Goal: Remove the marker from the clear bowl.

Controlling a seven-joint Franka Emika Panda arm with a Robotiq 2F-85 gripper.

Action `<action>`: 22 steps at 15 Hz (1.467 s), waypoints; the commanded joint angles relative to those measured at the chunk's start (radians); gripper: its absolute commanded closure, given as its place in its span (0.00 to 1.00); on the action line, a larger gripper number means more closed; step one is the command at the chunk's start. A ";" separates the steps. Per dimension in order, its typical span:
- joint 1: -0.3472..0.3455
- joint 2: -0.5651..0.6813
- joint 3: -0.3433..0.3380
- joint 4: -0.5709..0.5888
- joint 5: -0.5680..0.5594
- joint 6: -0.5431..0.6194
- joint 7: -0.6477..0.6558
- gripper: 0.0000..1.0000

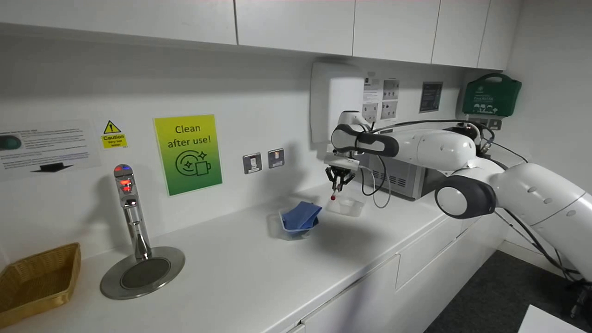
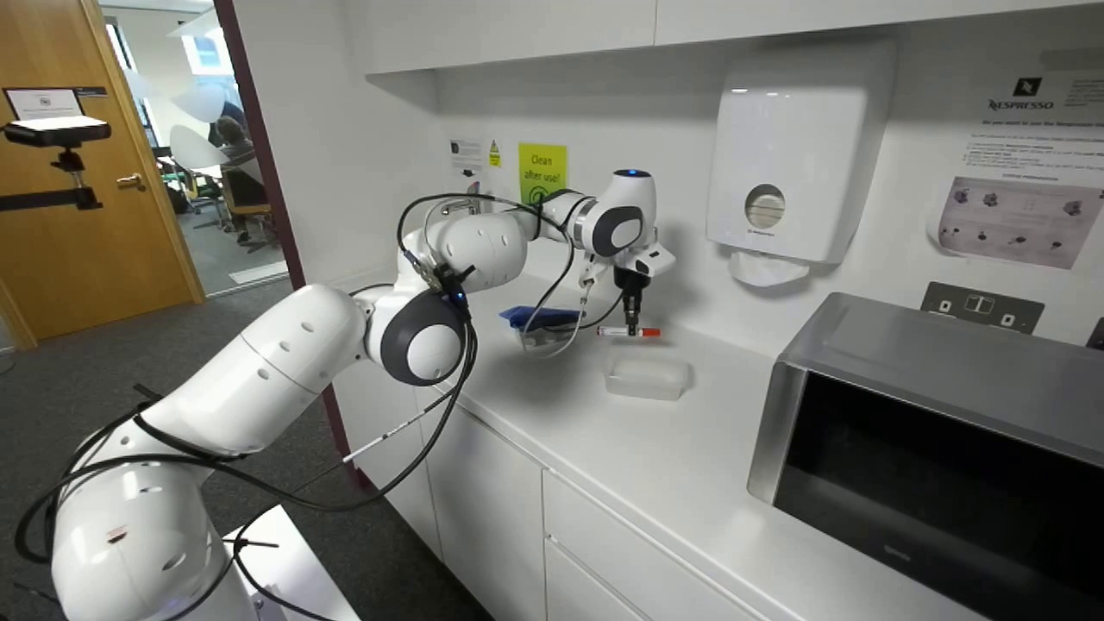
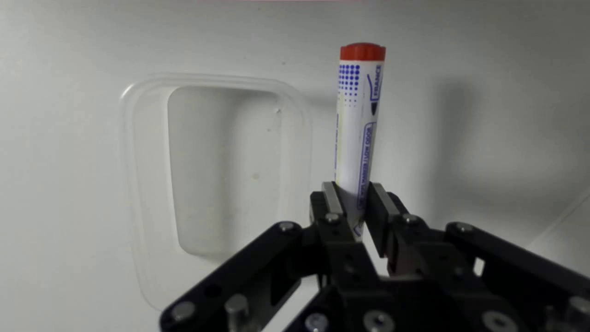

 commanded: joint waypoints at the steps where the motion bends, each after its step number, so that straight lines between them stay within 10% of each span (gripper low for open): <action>1: 0.026 -0.018 0.009 0.004 -0.006 -0.032 -0.041 0.95; 22: 0.117 0.093 -0.016 0.006 -0.129 -0.154 -0.216 0.95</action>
